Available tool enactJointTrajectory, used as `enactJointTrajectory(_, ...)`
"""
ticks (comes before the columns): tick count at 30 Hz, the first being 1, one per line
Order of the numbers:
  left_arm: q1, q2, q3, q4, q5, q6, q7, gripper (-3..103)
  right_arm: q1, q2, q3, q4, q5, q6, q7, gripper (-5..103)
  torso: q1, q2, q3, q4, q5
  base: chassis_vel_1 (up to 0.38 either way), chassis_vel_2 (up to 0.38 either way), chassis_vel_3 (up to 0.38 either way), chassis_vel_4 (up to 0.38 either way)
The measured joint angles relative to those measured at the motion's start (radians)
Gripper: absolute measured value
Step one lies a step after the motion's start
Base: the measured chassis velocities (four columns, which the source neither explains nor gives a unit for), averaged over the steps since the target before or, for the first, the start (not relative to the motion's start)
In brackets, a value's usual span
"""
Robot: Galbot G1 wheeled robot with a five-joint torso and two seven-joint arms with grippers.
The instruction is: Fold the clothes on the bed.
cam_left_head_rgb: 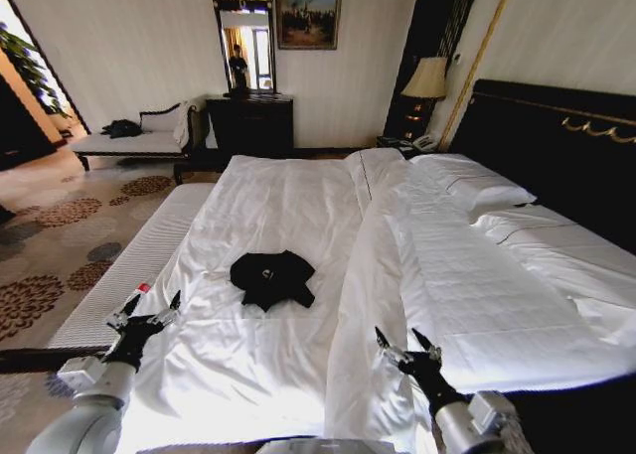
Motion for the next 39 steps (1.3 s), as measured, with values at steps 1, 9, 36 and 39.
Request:
enactJointTrajectory(1,0.000,0.000,0.000,0.000,0.000,0.000,0.000,100,0.000,0.000,0.000,0.000,0.000,0.000,0.000,100,0.000,0.000,0.000,0.0000,0.0000,0.000,0.000,0.000,0.000)
enactJointTrajectory(9,0.003,-0.004,0.000,0.021,-0.001,-0.009,0.002,100,0.015,-0.003,-0.023,-0.003,0.017,-0.052,0.023,100,0.000,0.000,0.000,0.0001,-0.0002,0.000,0.000,0.000,0.000)
enactJointTrajectory(36,0.010,-0.006,-0.003,0.006,0.008,-0.010,-0.004,100,0.063,0.000,-0.033,-0.037,0.026,-0.062,0.040,13,0.000,0.000,0.000,0.0001,-0.0001,0.000,0.000,0.000,0.000)
enactJointTrajectory(39,0.008,-0.005,-0.002,0.006,0.009,-0.010,-0.004,100,0.065,0.003,-0.034,-0.038,0.028,-0.063,0.041,8,0.000,0.000,0.000,0.0000,-0.0001,0.000,0.000,0.000,0.000)
